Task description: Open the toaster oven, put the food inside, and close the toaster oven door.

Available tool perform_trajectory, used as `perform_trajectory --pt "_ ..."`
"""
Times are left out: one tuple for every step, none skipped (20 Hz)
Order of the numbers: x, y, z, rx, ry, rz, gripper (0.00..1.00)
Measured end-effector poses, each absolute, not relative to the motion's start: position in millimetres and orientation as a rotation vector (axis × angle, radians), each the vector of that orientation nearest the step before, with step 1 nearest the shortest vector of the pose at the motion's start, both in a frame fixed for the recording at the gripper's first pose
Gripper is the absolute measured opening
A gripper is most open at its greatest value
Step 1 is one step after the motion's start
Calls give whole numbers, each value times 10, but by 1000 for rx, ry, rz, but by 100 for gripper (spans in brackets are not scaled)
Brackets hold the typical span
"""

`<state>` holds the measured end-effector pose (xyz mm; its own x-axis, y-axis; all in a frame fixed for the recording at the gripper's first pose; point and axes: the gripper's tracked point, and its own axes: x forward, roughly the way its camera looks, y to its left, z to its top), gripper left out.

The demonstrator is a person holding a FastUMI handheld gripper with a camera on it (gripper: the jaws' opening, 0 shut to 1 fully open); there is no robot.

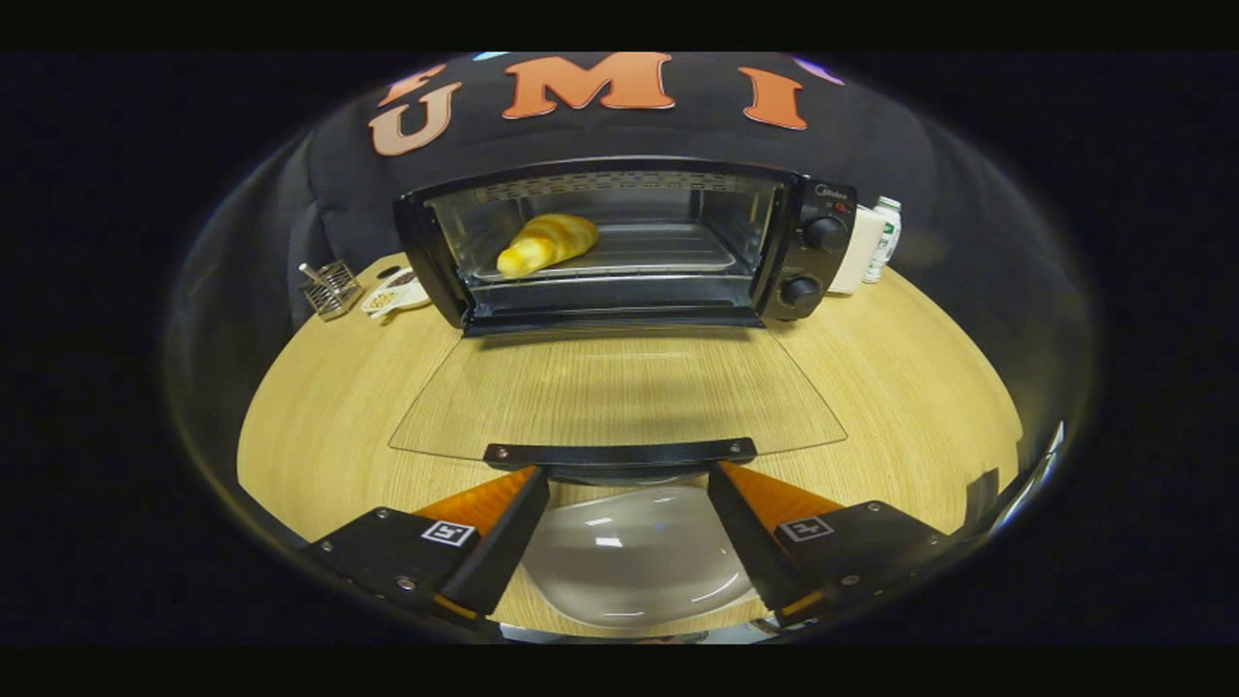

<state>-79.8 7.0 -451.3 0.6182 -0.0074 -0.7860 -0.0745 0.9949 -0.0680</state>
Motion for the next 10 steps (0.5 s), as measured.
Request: perform_trajectory --pt "-784 67 -4465 -99 900 40 98" --pt "-761 91 -4439 -92 894 39 98" --pt "-741 94 -4383 -89 886 39 98" --pt "-714 98 -4316 -93 875 43 98" --pt "-682 107 -4238 -91 855 44 98" --pt "-640 114 -4163 -87 838 44 98" --pt "-608 132 -4150 -87 831 46 98" --pt "-588 132 -4110 -87 826 46 98" --pt "-555 139 -4054 -81 816 45 98" --pt "-507 147 -3991 -65 801 40 98"
